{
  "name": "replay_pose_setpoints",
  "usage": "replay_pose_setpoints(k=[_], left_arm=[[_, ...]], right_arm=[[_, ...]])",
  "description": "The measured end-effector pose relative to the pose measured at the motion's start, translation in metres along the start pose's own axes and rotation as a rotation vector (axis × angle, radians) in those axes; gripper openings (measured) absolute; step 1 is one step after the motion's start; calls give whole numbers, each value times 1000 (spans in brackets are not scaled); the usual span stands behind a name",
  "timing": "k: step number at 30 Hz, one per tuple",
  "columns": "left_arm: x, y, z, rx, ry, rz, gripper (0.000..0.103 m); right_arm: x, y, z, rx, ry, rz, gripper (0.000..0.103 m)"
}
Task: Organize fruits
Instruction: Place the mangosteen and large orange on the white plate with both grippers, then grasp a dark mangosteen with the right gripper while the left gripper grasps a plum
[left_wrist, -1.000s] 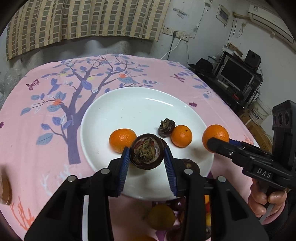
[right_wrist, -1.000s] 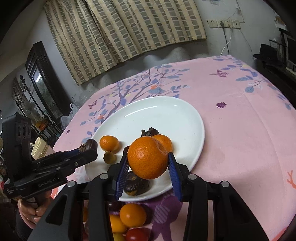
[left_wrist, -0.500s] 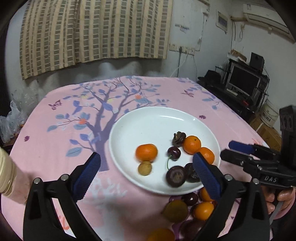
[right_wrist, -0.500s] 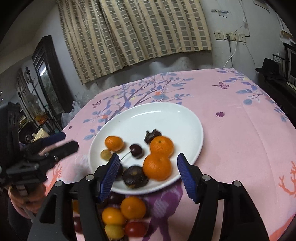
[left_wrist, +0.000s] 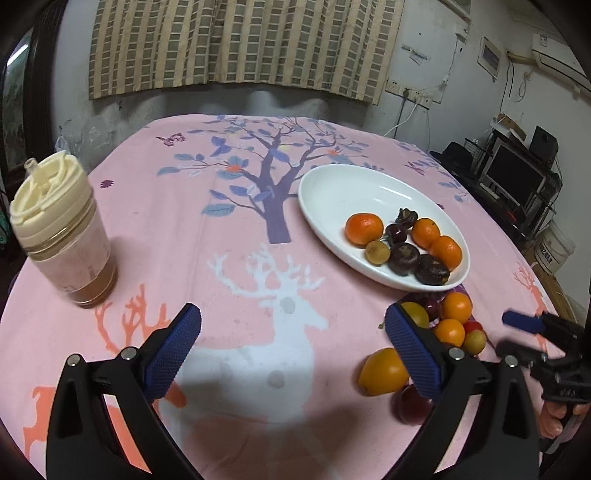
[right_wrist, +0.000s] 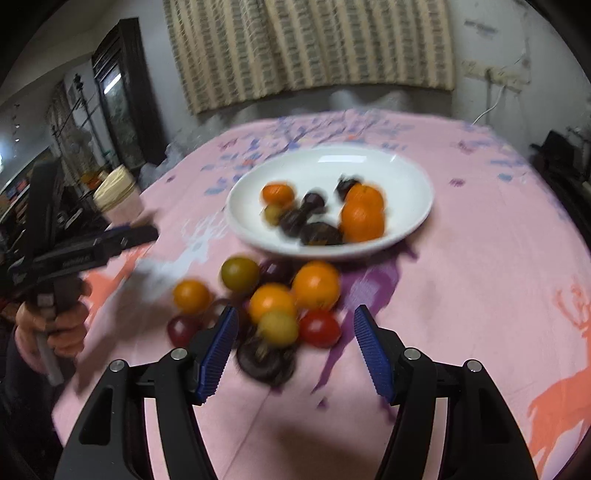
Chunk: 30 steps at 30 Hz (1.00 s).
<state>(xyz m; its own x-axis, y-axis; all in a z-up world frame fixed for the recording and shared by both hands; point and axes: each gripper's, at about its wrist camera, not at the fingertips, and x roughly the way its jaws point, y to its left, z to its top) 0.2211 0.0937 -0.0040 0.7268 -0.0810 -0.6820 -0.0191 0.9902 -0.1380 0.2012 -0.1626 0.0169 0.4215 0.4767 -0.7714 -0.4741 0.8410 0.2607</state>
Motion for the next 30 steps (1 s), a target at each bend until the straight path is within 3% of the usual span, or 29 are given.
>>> replay_pose_setpoints(k=[9,17,28,30], left_arm=[[-2,0,-6,3,13,17,98],[-5,-6,-10,17,11,7,98],[-7,-6,-10,13,11,6,98],[-7,-6,-10,13,12,5,98]], right_arm=[[14,14,-16,-60,101,-12,66],[22,25,-18,-130,110,-49,64],[34,29,-15,-145,133,-68,52],[33,27,-14,-135,130,-68,45]])
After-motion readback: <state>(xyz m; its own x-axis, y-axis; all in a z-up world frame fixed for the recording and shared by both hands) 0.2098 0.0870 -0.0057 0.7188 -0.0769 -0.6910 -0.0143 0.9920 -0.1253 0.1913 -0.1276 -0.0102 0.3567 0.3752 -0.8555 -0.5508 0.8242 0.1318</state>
